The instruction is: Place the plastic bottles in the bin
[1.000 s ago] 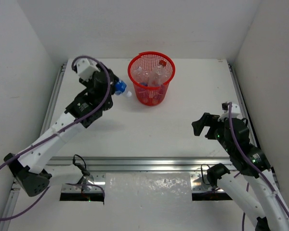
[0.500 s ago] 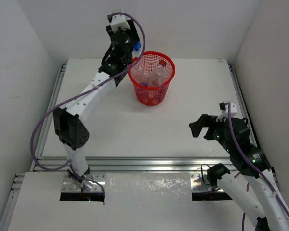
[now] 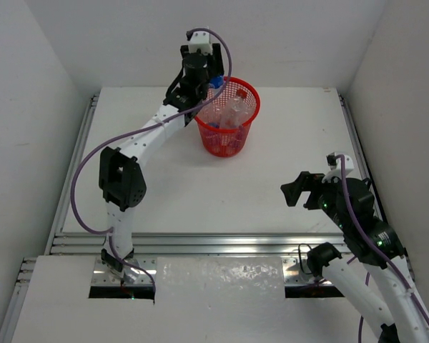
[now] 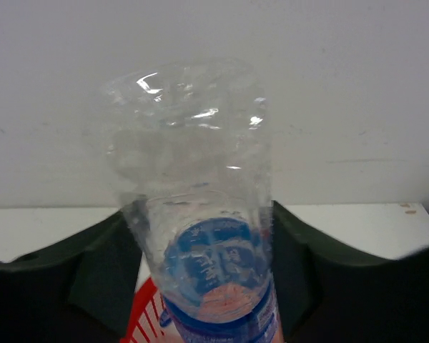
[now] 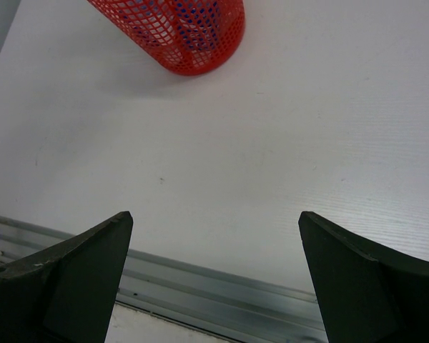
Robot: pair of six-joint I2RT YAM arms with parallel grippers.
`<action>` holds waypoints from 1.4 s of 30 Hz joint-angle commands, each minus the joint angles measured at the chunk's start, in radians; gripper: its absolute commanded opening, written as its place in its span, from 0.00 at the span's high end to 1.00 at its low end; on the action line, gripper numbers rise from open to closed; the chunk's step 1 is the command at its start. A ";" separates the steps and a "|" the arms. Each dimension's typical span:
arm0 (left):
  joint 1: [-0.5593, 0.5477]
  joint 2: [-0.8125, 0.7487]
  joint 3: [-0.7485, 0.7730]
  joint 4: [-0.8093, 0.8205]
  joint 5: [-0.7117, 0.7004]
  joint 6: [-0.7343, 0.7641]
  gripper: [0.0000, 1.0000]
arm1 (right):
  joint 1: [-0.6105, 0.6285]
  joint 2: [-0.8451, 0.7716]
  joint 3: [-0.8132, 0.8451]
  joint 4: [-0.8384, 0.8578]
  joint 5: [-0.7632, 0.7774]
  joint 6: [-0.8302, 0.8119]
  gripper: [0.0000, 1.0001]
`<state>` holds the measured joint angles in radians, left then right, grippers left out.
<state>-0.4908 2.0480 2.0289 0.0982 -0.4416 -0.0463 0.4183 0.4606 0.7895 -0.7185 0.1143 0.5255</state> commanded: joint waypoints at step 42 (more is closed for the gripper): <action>-0.020 -1.262 -0.955 -0.828 -0.089 -0.428 0.00 | -0.001 0.081 0.134 -0.039 0.068 -0.071 0.01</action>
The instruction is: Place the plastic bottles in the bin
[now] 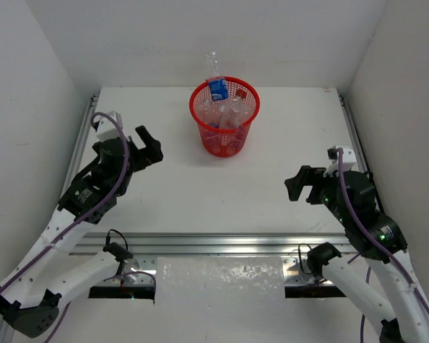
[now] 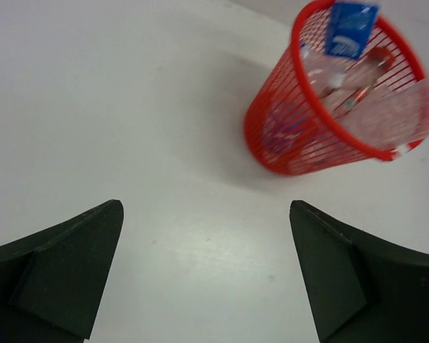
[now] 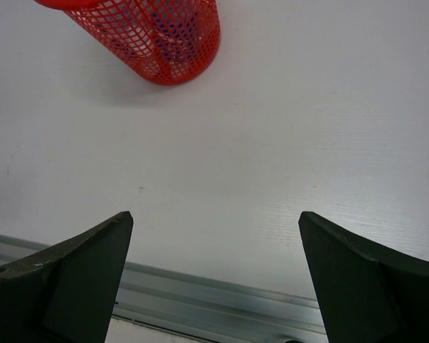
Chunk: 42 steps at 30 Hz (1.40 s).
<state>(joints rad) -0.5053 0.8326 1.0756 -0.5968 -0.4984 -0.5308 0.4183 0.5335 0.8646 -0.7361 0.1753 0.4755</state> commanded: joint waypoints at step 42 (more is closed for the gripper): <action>-0.004 -0.354 -0.355 -0.003 -0.187 0.064 0.00 | -0.001 -0.076 -0.161 0.006 0.085 -0.067 0.01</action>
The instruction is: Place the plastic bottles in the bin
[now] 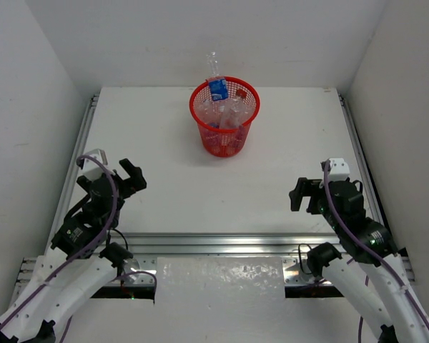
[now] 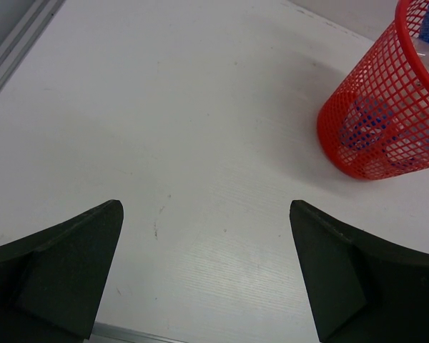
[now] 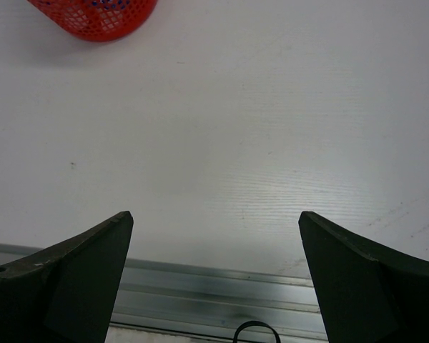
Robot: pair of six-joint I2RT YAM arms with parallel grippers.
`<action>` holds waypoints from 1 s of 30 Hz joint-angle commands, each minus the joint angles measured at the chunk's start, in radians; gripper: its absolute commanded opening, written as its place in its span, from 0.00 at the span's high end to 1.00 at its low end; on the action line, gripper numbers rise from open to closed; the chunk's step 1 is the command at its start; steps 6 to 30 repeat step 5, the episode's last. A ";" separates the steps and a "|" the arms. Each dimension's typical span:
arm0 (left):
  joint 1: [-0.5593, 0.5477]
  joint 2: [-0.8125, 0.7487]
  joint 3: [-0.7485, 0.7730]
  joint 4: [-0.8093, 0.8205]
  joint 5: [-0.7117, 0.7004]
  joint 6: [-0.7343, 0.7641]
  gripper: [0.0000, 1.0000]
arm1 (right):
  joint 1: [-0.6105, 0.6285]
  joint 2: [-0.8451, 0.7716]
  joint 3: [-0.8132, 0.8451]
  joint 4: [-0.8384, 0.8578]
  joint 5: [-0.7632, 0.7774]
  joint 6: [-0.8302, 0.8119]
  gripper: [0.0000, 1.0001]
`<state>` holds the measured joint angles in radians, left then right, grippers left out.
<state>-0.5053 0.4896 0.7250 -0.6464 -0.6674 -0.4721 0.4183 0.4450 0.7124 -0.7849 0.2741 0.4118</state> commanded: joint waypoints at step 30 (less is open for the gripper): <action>-0.001 -0.006 -0.007 0.053 -0.028 0.006 0.00 | -0.001 0.012 -0.013 0.058 0.007 0.001 0.01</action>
